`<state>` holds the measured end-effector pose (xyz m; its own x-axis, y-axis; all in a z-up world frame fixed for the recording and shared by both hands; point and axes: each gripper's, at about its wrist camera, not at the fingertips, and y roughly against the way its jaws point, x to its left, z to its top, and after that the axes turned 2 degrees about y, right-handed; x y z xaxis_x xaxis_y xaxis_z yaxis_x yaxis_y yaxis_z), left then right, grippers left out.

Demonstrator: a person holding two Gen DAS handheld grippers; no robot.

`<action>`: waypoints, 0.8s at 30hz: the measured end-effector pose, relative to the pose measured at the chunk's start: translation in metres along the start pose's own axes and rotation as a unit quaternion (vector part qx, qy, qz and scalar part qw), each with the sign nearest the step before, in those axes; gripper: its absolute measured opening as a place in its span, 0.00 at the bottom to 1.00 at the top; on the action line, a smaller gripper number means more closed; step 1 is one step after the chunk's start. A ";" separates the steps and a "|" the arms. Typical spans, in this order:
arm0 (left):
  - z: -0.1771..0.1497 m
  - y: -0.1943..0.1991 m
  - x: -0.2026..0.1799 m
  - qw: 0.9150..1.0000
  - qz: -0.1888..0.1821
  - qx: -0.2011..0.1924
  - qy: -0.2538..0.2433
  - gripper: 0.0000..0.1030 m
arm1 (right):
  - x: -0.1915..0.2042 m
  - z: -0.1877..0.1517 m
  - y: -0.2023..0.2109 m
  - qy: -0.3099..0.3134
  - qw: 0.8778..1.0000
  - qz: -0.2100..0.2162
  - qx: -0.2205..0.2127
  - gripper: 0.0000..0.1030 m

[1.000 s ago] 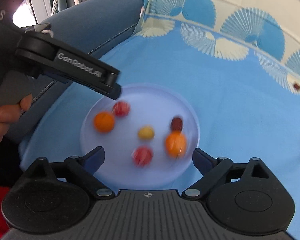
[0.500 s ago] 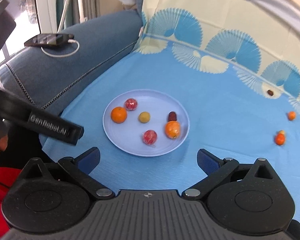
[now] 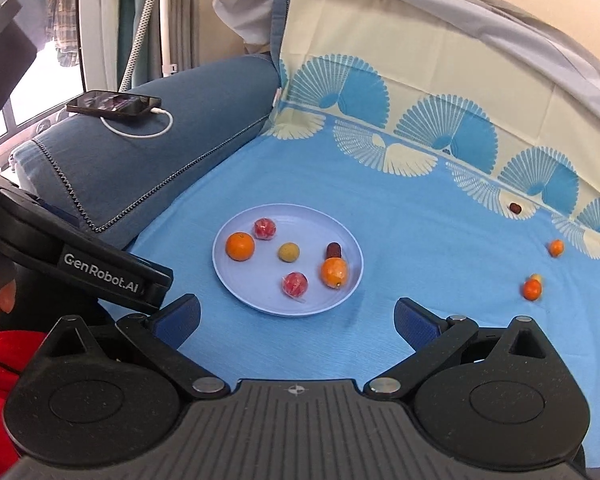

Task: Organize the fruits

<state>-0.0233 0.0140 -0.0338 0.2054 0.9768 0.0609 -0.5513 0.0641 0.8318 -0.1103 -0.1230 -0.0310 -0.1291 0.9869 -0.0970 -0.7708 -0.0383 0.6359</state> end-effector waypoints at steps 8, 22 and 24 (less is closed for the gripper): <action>-0.001 0.005 -0.002 1.000 0.003 -0.008 -0.003 1.00 | 0.000 0.000 0.004 -0.002 1.000 -0.004 -0.004 0.99; 0.001 0.000 -0.002 1.000 0.002 -0.002 -0.008 1.00 | 0.001 0.000 0.000 -0.001 1.000 0.000 0.005 0.99; 0.001 0.000 -0.003 1.000 0.002 -0.002 -0.009 1.00 | 0.002 0.000 -0.001 -0.001 1.000 0.001 0.006 0.99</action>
<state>-0.0230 0.0113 -0.0338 0.2169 0.9734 0.0740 -0.5551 0.0606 0.8296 -0.1100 -0.1210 -0.0316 -0.1294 0.9870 -0.0954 -0.7637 -0.0379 0.6445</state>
